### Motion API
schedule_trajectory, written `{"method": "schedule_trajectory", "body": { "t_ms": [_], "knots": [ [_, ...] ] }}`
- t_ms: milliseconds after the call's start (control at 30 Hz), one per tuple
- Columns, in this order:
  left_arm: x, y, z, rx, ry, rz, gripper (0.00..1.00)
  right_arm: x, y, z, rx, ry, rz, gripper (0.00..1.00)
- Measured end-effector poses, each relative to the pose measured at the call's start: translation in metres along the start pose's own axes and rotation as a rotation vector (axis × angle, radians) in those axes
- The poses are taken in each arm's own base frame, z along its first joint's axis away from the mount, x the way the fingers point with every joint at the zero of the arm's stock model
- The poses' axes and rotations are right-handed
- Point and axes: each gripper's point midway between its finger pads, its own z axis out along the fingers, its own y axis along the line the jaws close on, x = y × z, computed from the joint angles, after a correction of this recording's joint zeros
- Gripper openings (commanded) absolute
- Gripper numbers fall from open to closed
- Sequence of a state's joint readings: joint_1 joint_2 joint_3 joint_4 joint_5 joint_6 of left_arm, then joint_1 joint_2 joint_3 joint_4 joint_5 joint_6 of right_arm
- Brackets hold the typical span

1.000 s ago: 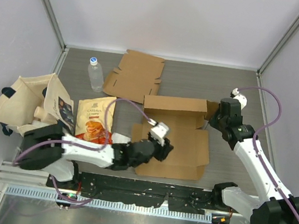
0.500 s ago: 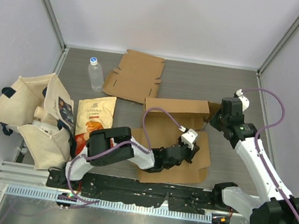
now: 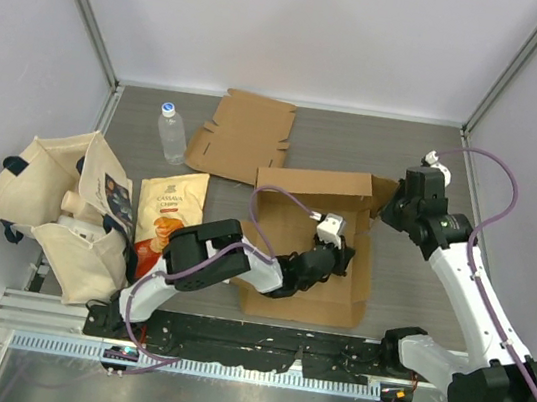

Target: Fold the paper box

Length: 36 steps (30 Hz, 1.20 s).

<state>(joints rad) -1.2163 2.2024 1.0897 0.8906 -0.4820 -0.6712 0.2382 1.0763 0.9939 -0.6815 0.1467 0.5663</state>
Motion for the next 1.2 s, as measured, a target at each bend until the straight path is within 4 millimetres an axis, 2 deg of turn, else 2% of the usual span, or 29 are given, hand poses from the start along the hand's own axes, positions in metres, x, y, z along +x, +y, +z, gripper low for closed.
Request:
{"method": "schedule_trajectory", "body": {
  "t_ms": [133, 267, 367, 433, 500, 567, 633, 667, 833, 1000, 1200],
  "knots": [
    [-0.006, -0.002, 0.009, -0.025, 0.002, -0.015, 0.0, -0.006, 0.004, 0.0, -0.005, 0.004, -0.002, 0.01],
    [0.0, -0.004, 0.01, -0.007, 0.03, 0.004, 0.28, -0.004, 0.006, 0.007, -0.003, 0.021, 0.019, 0.01],
    [0.005, -0.015, 0.006, 0.081, 0.043, 0.018, 0.38, -0.001, 0.003, 0.01, 0.002, 0.028, 0.043, 0.01],
    [0.008, -0.015, 0.002, 0.113, 0.044, 0.026, 0.41, 0.002, 0.001, 0.011, 0.003, 0.036, 0.054, 0.01],
    [0.012, -0.015, -0.002, 0.136, 0.054, 0.038, 0.32, 0.008, -0.003, 0.014, 0.007, 0.048, 0.062, 0.01],
    [0.014, -0.018, -0.004, 0.16, 0.064, 0.047, 0.17, 0.013, -0.006, 0.016, 0.01, 0.058, 0.079, 0.01],
    [0.014, -0.022, -0.005, 0.18, 0.061, 0.061, 0.08, 0.014, -0.009, 0.017, 0.005, 0.059, 0.109, 0.01],
    [0.014, -0.024, -0.005, 0.183, 0.061, 0.068, 0.01, 0.015, -0.011, 0.017, 0.0, 0.056, 0.13, 0.01],
    [0.012, -0.034, 0.0, 0.169, 0.053, 0.013, 0.0, 0.011, -0.02, 0.011, -0.033, 0.02, 0.255, 0.01],
    [0.029, -0.016, 0.006, 0.115, 0.04, -0.127, 0.0, 0.015, -0.02, 0.01, -0.045, 0.031, 0.306, 0.01],
    [0.019, -0.007, 0.012, 0.077, 0.009, -0.232, 0.0, 0.019, -0.017, 0.007, -0.058, 0.064, 0.31, 0.01]
  ]
}}
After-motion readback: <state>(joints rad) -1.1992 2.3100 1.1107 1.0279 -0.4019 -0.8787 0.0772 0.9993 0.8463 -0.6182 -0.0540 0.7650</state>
